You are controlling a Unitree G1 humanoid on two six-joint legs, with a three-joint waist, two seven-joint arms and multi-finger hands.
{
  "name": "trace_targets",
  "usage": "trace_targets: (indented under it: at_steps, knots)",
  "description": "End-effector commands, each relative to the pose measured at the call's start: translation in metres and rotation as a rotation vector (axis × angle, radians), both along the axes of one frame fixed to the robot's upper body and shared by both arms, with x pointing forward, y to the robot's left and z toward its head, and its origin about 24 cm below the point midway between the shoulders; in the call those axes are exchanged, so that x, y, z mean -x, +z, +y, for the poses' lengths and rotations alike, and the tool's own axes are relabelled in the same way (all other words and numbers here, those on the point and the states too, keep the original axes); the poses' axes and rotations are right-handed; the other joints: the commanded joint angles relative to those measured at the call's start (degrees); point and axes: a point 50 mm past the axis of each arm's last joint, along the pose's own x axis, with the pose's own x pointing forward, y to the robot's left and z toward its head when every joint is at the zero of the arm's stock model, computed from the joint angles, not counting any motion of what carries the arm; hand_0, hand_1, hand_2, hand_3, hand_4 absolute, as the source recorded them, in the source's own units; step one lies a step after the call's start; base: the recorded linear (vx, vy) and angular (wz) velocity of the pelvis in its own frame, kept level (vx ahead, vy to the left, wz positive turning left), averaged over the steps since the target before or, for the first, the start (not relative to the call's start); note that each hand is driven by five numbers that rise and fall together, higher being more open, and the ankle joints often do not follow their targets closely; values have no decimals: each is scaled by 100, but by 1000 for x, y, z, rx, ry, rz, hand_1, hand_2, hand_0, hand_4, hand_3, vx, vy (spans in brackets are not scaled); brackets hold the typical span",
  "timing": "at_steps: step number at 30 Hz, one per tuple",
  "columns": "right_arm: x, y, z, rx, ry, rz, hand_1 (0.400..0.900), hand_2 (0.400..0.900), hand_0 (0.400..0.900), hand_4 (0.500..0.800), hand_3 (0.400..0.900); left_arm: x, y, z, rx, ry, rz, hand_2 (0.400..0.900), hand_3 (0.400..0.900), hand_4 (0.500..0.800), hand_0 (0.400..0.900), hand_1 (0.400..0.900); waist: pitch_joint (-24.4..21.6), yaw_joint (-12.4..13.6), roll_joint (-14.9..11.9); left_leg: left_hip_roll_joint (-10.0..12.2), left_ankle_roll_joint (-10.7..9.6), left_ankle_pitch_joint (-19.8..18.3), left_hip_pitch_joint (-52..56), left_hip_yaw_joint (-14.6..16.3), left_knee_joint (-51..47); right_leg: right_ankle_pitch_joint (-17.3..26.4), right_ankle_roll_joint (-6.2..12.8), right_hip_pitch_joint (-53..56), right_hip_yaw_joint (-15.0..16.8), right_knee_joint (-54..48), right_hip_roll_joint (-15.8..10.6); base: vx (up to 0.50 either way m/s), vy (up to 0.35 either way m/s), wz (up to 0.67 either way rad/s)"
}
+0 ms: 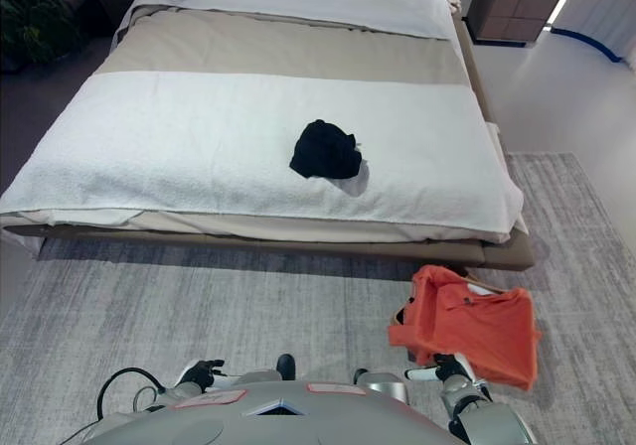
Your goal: Put the clothes on the bed into the basket.
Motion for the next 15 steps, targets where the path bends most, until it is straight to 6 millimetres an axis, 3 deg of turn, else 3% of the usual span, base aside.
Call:
trace_targets:
  at_steps: [1, 15]
  knots:
    - [-14, 5, -12, 43, -21, -16, 900, 900, 900, 800, 900, -9, 0, -2, 11, 29, 4, 900, 900, 800, 900, 900, 103, 48, -56, -223, 22, -508, 298, 212, 29, 276, 286, -190, -241, 9, -81, 0, 0, 0]
    - [-16, 5, -11, 36, -34, -31, 900, 900, 900, 800, 900, -11, 0, -4, 22, 0, 7, 900, 900, 800, 900, 900, 117, 32, -30, -227, 23, -512, 284, 221, 29, 273, 282, -204, -231, 9, -85, 0, 0, 0]
